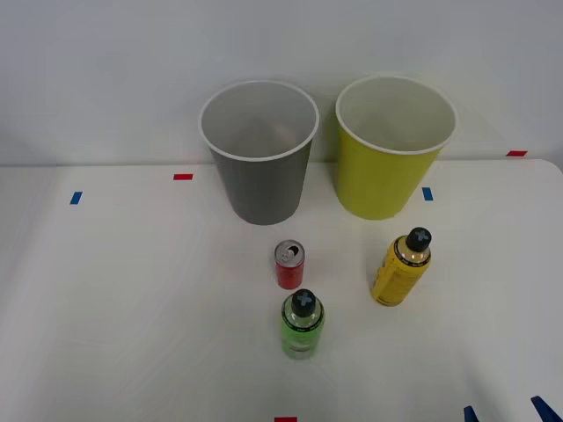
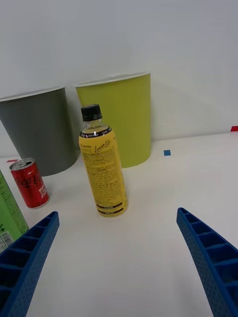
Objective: Put cans in the gray bin, plastic bottles in the light green bin
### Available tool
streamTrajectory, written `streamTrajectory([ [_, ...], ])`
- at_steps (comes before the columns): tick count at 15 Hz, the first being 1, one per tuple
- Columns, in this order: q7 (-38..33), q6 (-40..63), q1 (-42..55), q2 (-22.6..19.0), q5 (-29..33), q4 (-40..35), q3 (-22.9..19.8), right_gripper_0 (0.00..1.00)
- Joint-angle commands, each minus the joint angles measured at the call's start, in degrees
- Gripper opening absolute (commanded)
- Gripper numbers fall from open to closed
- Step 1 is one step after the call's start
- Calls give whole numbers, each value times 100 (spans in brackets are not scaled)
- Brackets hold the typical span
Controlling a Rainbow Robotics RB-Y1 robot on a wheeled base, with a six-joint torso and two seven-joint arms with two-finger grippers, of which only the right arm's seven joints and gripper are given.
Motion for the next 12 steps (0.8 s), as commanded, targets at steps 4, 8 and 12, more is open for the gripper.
streamTrajectory([
  [4, 0, 0, 0, 0, 0, 0, 0, 82],
  [8, 0, 0, 0, 0, 0, 0, 0, 82],
  [12, 0, 0, 0, 0, 0, 0, 0, 82],
])
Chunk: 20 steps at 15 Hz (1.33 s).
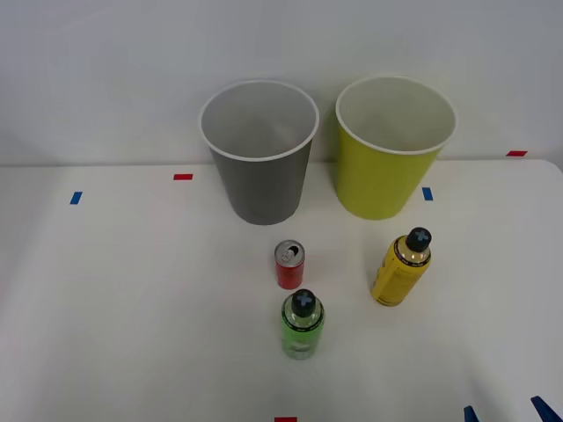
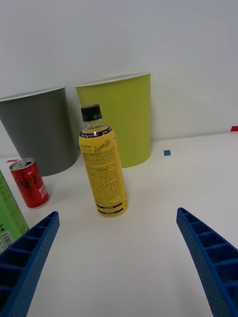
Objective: Put cans in the gray bin, plastic bottles in the light green bin
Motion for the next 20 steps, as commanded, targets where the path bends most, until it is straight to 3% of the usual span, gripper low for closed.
streamTrajectory([
  [1, 0, 0, 0, 0, 0, 0, 0, 82],
  [20, 0, 0, 0, 0, 0, 0, 0, 82],
])
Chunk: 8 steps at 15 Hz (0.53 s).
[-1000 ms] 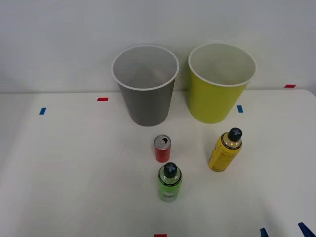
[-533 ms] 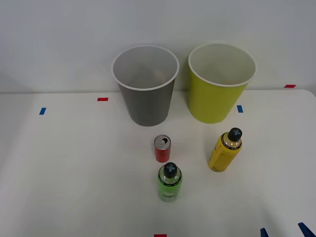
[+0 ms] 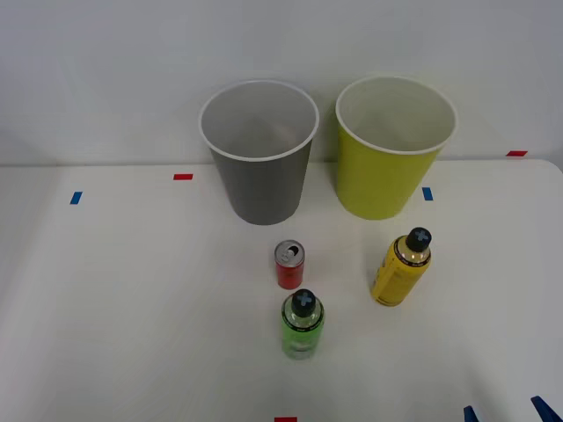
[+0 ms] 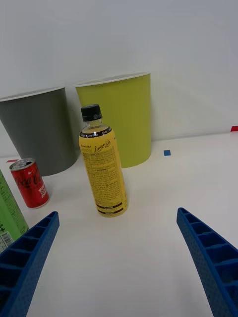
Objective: Put cans in the gray bin, plastic bottles in the light green bin
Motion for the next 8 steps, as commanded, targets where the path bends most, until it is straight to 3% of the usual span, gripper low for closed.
streamTrajectory([
  [1, 0, 0, 0, 0, 0, 0, 0, 81],
  [5, 106, 9, -105, -53, -167, 316, 220, 82],
  [8, 1046, -202, -97, -105, -554, 396, 413, 82],
])
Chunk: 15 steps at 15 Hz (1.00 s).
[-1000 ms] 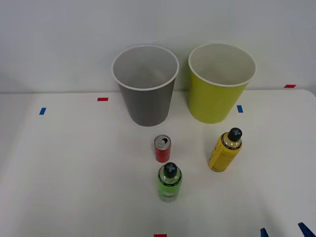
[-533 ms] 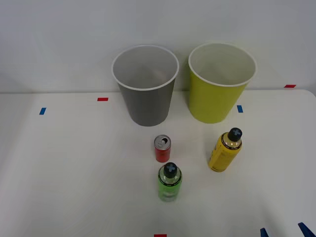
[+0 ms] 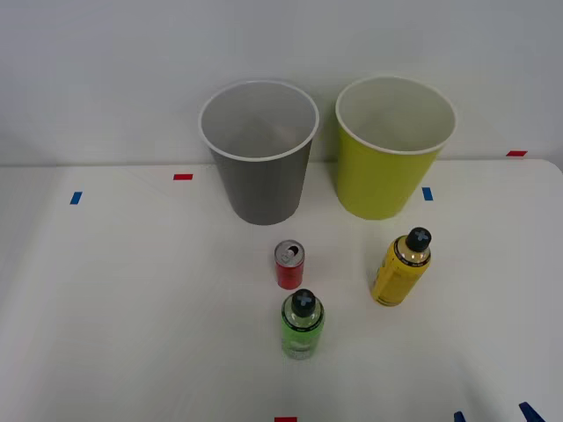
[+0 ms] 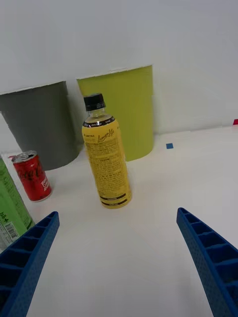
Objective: Put cans in the gray bin, plastic bottles in the light green bin
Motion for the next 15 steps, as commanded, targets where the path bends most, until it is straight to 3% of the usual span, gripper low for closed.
streamTrajectory([
  [1, 928, -135, 6, -89, -614, 171, 329, 82],
  [6, 1860, -99, -11, -168, -1212, 215, 733, 81],
  [15, 1886, 947, -1005, -168, -1230, 224, 856, 82],
])
